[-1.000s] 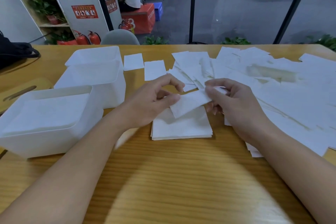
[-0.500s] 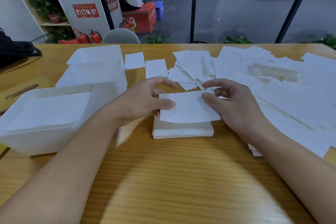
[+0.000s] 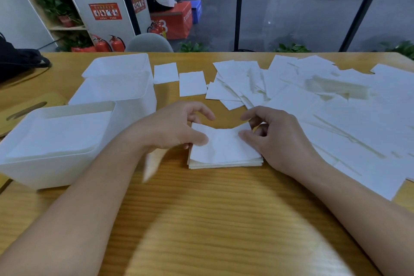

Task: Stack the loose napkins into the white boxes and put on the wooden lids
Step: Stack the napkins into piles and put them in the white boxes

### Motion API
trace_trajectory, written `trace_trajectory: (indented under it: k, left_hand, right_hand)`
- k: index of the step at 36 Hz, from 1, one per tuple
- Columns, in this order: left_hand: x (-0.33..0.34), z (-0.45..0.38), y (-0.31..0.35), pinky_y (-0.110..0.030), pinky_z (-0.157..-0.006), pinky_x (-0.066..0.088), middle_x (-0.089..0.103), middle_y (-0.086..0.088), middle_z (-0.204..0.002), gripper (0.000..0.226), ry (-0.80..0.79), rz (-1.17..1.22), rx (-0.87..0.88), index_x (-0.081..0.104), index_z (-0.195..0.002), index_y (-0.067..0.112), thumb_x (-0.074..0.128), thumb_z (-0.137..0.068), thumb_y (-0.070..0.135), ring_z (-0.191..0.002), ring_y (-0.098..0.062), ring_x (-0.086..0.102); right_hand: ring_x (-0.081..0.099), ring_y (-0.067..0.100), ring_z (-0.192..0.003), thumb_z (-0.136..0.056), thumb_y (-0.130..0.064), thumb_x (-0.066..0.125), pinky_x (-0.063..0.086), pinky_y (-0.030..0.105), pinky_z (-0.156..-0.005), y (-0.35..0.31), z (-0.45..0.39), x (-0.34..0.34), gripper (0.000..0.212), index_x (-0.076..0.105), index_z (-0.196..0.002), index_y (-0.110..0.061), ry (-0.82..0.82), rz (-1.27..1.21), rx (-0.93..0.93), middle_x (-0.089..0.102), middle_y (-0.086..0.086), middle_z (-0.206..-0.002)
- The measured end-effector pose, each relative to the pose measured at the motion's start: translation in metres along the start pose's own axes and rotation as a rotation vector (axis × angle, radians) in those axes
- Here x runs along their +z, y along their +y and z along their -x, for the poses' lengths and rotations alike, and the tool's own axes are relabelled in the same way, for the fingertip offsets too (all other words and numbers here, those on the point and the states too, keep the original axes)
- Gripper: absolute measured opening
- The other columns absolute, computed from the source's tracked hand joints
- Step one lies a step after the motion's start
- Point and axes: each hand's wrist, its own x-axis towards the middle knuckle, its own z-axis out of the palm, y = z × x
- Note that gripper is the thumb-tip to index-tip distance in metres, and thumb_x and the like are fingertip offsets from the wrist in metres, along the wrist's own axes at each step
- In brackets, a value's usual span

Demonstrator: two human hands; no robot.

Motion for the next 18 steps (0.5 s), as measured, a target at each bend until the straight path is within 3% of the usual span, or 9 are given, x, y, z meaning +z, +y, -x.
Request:
trace_trajectory:
  k: [3, 6, 9, 14, 16, 18]
  left_hand:
    - [0.002, -0.002, -0.003, -0.033, -0.08, 0.056, 0.067, 0.014, -0.11, 0.045, 0.031, -0.156, 0.002, 0.068, -0.119, 0.055, 0.091, -0.082, 0.041, -0.075, -0.006, 0.065]
    - [0.002, -0.007, -0.007, -0.029, -0.077, 0.05, 0.064, 0.018, -0.105, 0.038, 0.12, -0.198, 0.028, 0.07, -0.117, 0.053, 0.087, -0.083, 0.054, -0.08, -0.004, 0.06]
    - [0.006, -0.014, -0.01, -0.029, -0.085, 0.048, 0.062, 0.025, -0.118, 0.03, 0.281, -0.253, 0.055, 0.07, -0.117, 0.048, 0.075, -0.092, 0.064, -0.103, -0.001, 0.06]
    - [0.017, -0.032, -0.02, -0.034, -0.117, 0.029, 0.047, 0.014, -0.161, 0.045, 0.378, -0.406, 0.02, 0.061, -0.145, 0.033, 0.062, -0.106, 0.055, -0.153, -0.016, 0.032]
    - [0.016, -0.043, -0.024, -0.043, -0.128, 0.026, 0.039, 0.009, -0.171, 0.045, 0.381, -0.424, 0.001, 0.056, -0.152, 0.029, 0.055, -0.111, 0.047, -0.16, -0.024, 0.026]
    - [0.016, -0.052, -0.024, -0.048, -0.128, 0.029, 0.04, 0.006, -0.171, 0.042, 0.415, -0.439, 0.01, 0.055, -0.154, 0.026, 0.05, -0.115, 0.039, -0.158, -0.028, 0.028]
  right_hand:
    - [0.059, 0.005, -0.066, -0.094, -0.02, 0.082, 0.045, 0.01, -0.063, -0.001, 0.0, 0.002, 0.025, 0.075, -0.115, -0.03, -0.001, 0.051, -0.016, 0.067, -0.007, -0.085]
    - [0.059, 0.006, -0.071, -0.094, -0.02, 0.082, 0.044, 0.01, -0.066, -0.001, 0.002, 0.002, 0.029, 0.073, -0.12, -0.03, 0.007, 0.1, -0.039, 0.062, -0.014, -0.085]
    - [0.06, 0.011, -0.075, -0.094, -0.022, 0.082, 0.045, 0.015, -0.069, 0.0, 0.0, 0.003, 0.03, 0.072, -0.121, -0.031, 0.026, 0.149, -0.089, 0.063, -0.017, -0.099]
    - [0.059, 0.007, -0.084, -0.095, -0.036, 0.08, 0.044, 0.013, -0.074, 0.0, -0.002, 0.006, 0.03, 0.071, -0.124, -0.035, 0.024, 0.182, -0.12, 0.061, -0.021, -0.112]
    - [0.059, 0.005, -0.088, -0.095, -0.037, 0.079, 0.043, 0.01, -0.075, -0.001, 0.0, 0.008, 0.03, 0.07, -0.124, -0.035, -0.008, 0.189, -0.122, 0.06, -0.022, -0.112]
    - [0.059, 0.006, -0.089, -0.096, -0.037, 0.079, 0.043, 0.01, -0.077, 0.0, 0.001, 0.008, 0.028, 0.07, -0.123, -0.036, -0.031, 0.184, -0.124, 0.06, -0.023, -0.113]
